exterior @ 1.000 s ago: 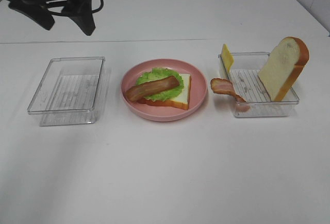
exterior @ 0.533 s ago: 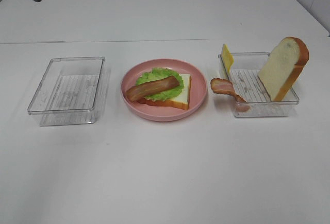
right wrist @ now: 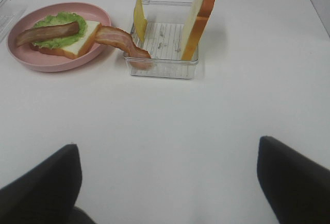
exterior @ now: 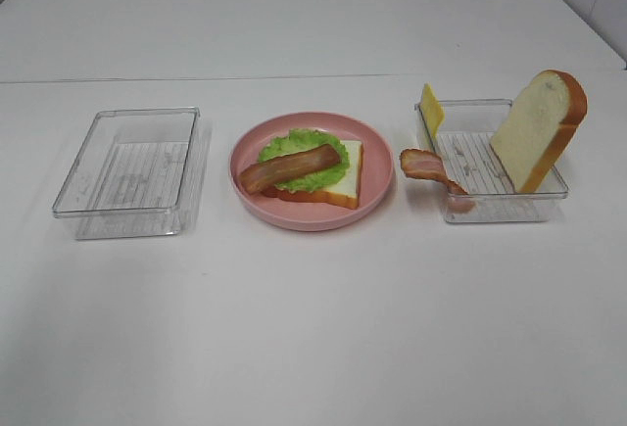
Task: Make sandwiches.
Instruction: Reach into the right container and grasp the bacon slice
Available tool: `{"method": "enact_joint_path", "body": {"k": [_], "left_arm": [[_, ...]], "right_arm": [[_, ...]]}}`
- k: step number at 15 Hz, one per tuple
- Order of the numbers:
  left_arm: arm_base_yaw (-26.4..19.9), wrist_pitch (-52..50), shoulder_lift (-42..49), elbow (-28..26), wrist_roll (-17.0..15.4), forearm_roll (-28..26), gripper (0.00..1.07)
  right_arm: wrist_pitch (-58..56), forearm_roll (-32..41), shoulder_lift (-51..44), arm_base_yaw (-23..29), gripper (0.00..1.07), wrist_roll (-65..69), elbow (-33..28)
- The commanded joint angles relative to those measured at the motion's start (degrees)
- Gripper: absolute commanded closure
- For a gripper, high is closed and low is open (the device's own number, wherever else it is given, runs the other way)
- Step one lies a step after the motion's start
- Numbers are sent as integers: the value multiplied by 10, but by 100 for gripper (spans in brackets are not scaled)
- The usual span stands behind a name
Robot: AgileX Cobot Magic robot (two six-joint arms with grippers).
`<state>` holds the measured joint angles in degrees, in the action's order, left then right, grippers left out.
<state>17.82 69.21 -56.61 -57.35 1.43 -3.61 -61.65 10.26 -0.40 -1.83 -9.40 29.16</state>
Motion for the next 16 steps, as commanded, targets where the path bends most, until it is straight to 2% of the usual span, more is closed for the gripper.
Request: {"method": "enact_joint_path", "body": {"k": [1,6,8,9,10,12,13,16], "left_arm": [[1,-16,94,82,-4,-1,25],[1,-37,307,197,-3,-1,25],[1,-41,374,217,-2,-1,25],[1,-42,452,244,-2,-1,25],[1,-43,490,255,-2,-1,25],[1,-52,557,264,0,-1,25],[1,-63,586,267,0,1,25],[1,-87,572,281,3,4,25]], "right_arm": [[4,2,-7,-2,20,-4,-2],[4,2,-7,-2,20,-4,-2],[4,2,-7,-2,20,-4,-2],[4,2,-7,-2,20,-4,-2],[4,2,-7,-2,20,-4,-2],[4,2,-7,-2,20,-4,-2],[4,2,-7,-2,20,-4,-2],[5,3,-2,-2,20,-4,-2]]}}
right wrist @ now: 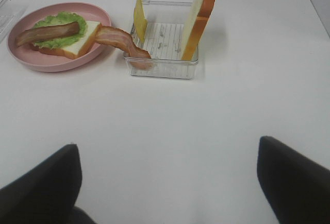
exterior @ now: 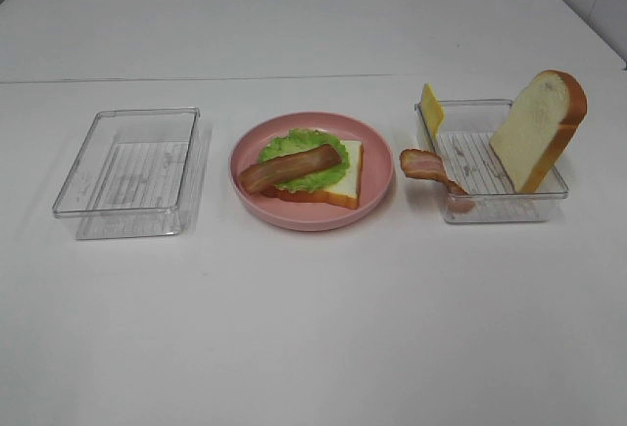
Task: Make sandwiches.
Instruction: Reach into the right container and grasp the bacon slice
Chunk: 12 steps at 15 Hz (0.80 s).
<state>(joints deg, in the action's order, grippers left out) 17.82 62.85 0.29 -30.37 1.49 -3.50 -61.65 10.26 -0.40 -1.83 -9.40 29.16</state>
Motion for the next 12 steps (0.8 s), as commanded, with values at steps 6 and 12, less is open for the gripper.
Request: {"method": "enact_joint_path", "body": {"k": [6,12], "left_arm": [[1,-33,5,17,10,0,25],[1,-33,5,17,10,0,25]], "right_arm": [[19,20,42,-2,21,28,3],[57,102,296,-2,23,-9,68]]}}
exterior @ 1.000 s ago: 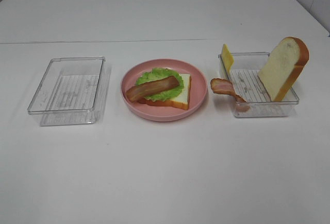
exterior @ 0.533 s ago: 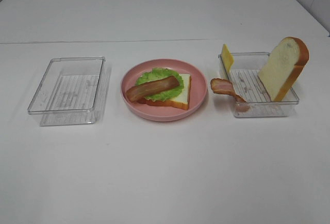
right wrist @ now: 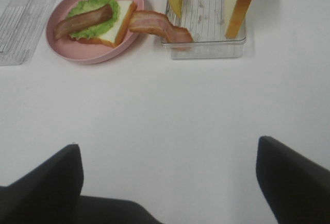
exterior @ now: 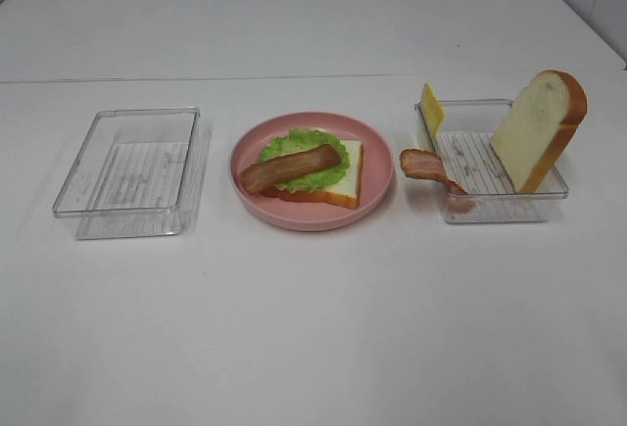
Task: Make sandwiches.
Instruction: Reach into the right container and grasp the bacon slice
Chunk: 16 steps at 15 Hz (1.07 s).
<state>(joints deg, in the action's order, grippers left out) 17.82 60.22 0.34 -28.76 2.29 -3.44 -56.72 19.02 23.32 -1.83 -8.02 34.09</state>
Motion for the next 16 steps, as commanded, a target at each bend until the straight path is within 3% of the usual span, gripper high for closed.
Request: {"method": "enact_joint_path", "body": {"k": [1,5,6,8,16], "left_arm": [[1,-6,5,1,2,-1,25],[1,-6,5,1,2,-1,25],[1,-6,5,1,2,-1,25],[1,-6,5,1,2,-1,25],[1,-6,5,1,2,-1,25]], "right_arm": [[9,27,107,-2,23,-42,32],[9,87,269,-1,36,-123,99],[5,120,351,-1,40,-153,142],[-19,123,421,-1,40,-154,175],[-6,123,524,-1,40,-153,237]]}}
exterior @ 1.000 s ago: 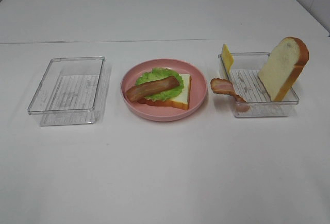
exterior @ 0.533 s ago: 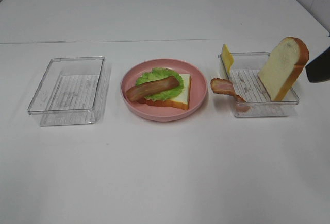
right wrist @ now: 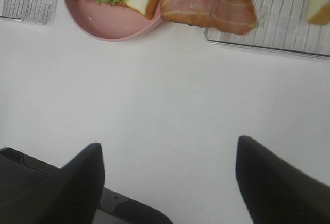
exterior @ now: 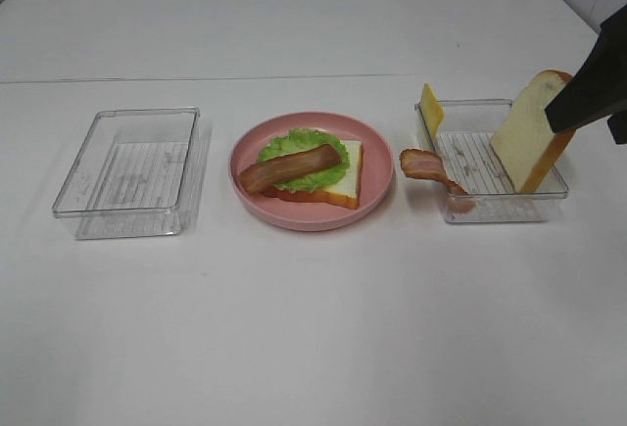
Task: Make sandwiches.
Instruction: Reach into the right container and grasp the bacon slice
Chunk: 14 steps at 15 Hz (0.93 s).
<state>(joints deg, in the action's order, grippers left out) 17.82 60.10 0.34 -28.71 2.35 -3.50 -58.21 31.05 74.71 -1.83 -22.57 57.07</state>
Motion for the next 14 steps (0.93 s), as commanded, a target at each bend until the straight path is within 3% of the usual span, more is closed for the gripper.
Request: {"method": "enact_joint_path", "body": {"k": [1,5,9,10,11,14], "left_arm": [[1,-5,5,1,2,0,25],[1,-5,5,1,2,0,25],[1,-5,5,1,2,0,25],[1,-5,5,1,2,0,25],[1,-5,5,1,2,0,25],[1,-5,5,1,2,0,25]], "right_arm": [[9,3,22,-1,40,-5,16],[-2,-23,68,24,40,14,53],[-2,-216,135,164,40,217,131],[-2,-216,135,164,40,217,131],[-3,-261,180,226,40,252,176],[-4,-285,223,272,40,254,206]]}}
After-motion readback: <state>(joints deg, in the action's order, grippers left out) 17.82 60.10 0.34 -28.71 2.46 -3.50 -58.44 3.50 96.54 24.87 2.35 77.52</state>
